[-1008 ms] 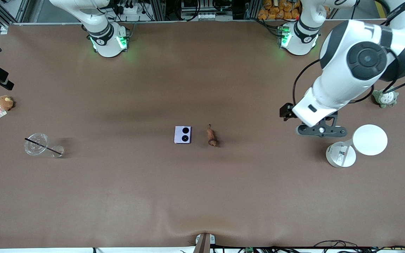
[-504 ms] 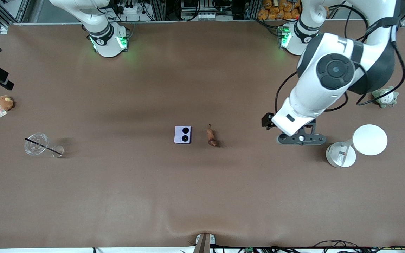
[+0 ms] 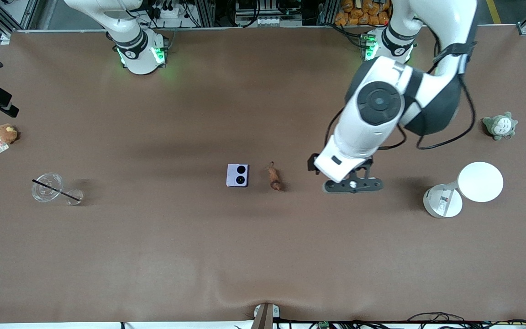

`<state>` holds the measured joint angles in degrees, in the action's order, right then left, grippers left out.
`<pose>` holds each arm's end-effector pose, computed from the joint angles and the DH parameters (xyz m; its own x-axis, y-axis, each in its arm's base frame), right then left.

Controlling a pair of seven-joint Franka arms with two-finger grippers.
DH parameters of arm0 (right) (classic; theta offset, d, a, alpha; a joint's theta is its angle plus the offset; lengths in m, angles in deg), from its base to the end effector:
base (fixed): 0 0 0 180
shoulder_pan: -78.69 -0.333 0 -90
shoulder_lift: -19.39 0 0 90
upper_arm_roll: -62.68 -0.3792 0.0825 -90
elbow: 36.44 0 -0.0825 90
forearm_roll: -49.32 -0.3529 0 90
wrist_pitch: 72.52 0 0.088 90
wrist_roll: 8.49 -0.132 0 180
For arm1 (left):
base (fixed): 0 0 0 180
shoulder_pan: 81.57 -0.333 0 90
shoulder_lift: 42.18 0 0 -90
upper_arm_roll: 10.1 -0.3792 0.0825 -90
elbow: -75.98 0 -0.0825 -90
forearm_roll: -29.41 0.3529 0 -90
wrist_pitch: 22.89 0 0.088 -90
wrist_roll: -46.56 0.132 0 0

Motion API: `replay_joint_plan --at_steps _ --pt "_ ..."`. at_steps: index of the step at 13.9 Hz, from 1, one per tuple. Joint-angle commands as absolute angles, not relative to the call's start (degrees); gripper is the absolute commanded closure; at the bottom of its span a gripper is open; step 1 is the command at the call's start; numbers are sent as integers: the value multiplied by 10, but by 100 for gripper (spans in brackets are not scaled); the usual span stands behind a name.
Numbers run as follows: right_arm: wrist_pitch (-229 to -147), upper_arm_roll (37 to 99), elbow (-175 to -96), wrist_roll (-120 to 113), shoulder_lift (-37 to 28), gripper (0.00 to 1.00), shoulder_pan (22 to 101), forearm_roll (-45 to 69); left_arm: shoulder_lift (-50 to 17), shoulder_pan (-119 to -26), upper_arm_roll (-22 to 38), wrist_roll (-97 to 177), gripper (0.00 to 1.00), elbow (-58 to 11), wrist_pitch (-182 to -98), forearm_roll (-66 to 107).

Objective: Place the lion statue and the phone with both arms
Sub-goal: 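Lower the open left gripper over the brown lion statue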

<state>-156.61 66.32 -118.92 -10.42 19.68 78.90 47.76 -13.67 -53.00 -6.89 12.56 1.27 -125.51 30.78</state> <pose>0.5104 -0.0306 0.7133 0.9947 -0.0979 0.0322 -0.0970 -0.9949 -0.0284 0.6032 -0.3600 0.4939 0.9991 0.0401 -0.0100 0.0400 -0.9992 -0.0026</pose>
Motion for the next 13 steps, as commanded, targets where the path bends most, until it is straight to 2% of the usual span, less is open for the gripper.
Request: replay_joint_plan --at_steps 1,6,13 --pt "-1562 665 -1185 -110 195 0 787 476 -104 -505 -76 88 0 36 -1277 312" --pt "-1562 665 -1185 -109 195 0 787 476 -74 -488 -76 22 0 36 -1335 313" --pt "-1562 665 -1185 -110 195 0 786 476 -62 -472 -76 -22 0 36 -1362 312"
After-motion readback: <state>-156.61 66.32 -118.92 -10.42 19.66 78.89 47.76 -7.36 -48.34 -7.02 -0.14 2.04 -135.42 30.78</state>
